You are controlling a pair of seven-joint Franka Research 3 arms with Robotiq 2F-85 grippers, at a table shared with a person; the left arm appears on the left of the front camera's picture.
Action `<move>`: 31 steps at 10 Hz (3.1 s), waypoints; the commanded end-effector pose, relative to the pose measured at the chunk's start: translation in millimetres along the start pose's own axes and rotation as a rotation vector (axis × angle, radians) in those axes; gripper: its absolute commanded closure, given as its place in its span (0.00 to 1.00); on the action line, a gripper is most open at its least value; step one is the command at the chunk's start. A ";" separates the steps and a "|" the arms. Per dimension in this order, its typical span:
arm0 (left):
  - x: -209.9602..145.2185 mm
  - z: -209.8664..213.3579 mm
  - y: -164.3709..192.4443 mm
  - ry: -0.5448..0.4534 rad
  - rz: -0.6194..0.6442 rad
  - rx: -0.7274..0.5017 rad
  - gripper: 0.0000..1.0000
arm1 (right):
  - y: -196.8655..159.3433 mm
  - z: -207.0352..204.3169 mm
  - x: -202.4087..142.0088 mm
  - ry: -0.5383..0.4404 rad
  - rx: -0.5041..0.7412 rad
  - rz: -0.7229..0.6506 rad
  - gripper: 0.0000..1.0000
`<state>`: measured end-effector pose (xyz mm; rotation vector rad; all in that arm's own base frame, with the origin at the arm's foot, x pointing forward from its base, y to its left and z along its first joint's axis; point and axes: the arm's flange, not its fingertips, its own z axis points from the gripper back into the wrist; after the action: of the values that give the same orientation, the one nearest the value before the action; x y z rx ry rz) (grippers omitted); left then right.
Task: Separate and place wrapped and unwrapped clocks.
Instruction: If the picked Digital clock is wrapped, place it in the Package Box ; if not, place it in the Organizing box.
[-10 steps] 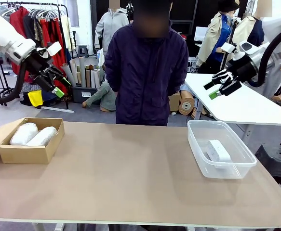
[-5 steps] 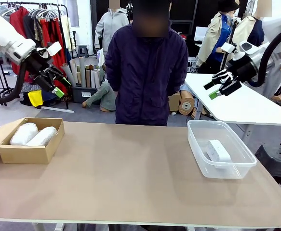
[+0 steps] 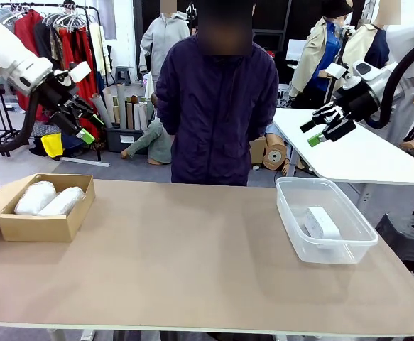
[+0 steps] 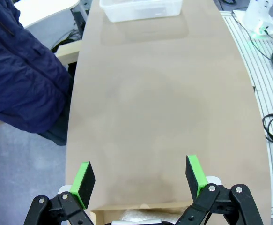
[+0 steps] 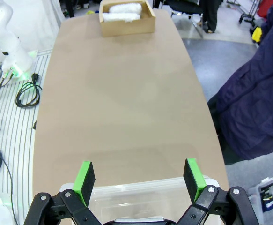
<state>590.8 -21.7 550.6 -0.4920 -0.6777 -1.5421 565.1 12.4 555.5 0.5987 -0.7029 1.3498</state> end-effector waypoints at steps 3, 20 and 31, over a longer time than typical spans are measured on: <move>0.5 0.7 -0.2 0.002 -0.014 0.000 0.00 | 1.1 0.2 1.3 0.000 0.001 0.005 0.00; 0.5 0.7 -0.2 0.002 -0.014 0.000 0.00 | 1.1 0.2 1.3 0.000 0.001 0.005 0.00; 0.5 0.7 -0.2 0.002 -0.014 0.000 0.00 | 1.1 0.2 1.3 0.000 0.001 0.005 0.00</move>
<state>590.8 -21.7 550.6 -0.4920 -0.6777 -1.5423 565.1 12.4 555.5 0.5987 -0.7029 1.3498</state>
